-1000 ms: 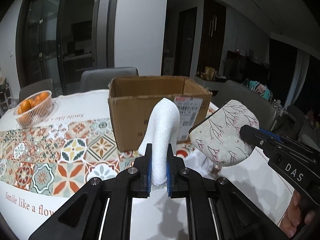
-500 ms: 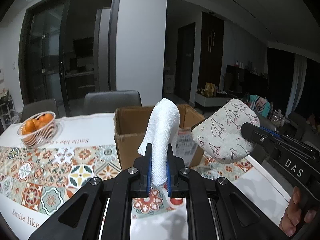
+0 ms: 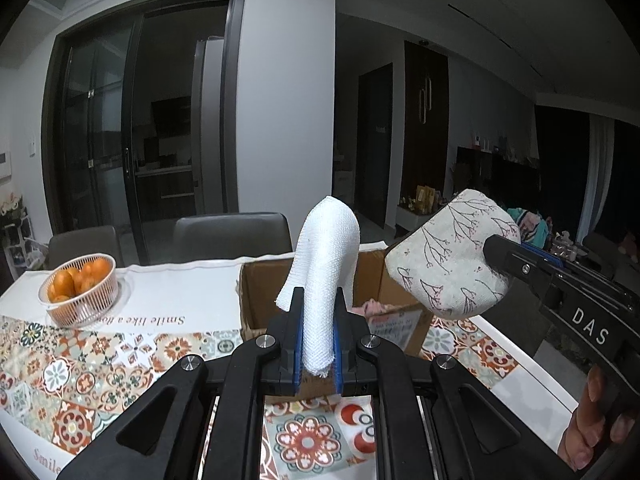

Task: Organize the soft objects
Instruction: 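Lift the white cloth and floral pouch and carry them over the box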

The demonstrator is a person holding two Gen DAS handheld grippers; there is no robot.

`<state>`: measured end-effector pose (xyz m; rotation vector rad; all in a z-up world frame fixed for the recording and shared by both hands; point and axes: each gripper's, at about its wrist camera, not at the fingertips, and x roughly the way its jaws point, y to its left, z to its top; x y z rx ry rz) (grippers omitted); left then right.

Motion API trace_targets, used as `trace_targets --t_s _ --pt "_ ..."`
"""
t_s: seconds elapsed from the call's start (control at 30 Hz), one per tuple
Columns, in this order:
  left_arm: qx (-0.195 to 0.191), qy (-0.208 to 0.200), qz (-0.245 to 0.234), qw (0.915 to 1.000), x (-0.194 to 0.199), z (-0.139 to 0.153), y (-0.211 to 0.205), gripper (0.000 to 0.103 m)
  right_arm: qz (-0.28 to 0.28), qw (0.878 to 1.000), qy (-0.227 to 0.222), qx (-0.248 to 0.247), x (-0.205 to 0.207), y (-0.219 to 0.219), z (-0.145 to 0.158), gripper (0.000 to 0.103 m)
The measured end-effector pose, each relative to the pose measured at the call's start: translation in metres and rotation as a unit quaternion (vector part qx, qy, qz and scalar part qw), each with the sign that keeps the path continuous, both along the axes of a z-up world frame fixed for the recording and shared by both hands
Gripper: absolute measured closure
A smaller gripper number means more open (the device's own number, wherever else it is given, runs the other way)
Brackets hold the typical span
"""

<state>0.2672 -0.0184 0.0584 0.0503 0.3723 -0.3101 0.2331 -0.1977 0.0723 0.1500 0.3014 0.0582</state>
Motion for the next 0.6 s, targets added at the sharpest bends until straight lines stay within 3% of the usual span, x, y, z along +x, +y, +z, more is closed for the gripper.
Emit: trace_targets --t_s 0.6 --pt "0.019 0.006 0.006 0.9998 0.057 -0.011 -0.009 0.09 0.016 1.0 -0.008 -0.007 0.055 -0.007 -0.003 0.093"
